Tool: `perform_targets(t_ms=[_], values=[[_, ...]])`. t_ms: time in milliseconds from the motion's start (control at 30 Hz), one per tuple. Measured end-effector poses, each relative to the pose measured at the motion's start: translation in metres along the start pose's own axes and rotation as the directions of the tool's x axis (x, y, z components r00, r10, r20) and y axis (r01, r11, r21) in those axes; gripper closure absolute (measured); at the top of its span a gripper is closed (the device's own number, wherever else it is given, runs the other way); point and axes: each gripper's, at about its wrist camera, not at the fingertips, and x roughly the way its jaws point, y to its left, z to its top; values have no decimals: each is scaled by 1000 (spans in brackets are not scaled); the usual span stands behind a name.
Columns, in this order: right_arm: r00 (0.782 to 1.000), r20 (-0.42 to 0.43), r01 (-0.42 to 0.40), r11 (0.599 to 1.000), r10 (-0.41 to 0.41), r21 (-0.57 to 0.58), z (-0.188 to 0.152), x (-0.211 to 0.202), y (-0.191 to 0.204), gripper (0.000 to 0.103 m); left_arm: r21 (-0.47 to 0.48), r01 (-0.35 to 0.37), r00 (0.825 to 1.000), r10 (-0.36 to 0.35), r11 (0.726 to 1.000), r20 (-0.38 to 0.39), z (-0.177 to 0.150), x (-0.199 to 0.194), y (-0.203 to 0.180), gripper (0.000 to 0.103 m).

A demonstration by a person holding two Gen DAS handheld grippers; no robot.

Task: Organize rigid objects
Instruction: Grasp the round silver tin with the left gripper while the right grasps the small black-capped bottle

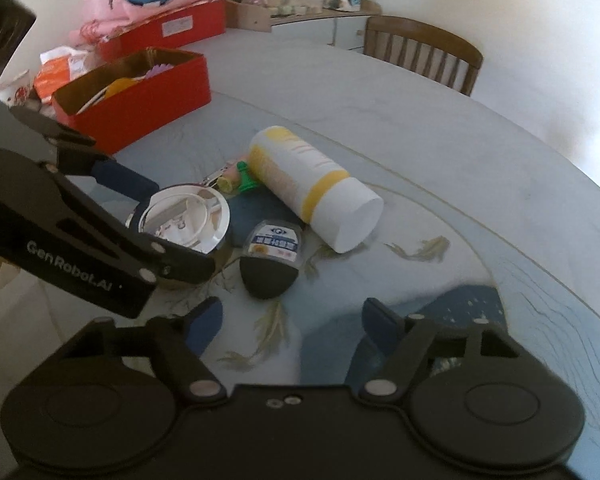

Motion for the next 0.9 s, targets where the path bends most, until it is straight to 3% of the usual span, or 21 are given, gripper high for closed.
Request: perform_targets(t_ms=[200,433,900], values=[[999,9,-44,999,44,-28,8,9,0,45,-19,-5,1000,5,1000,1,3,6,4,18],[997,28,-65,997,66,-45,14,16,-1,52,-63,-1,1000,1,998,7,5,7,10,25],[997,46,-57,998,59,-40,14,16,3,65,-81,-7,1000,8,997,14,5,5,14,25]])
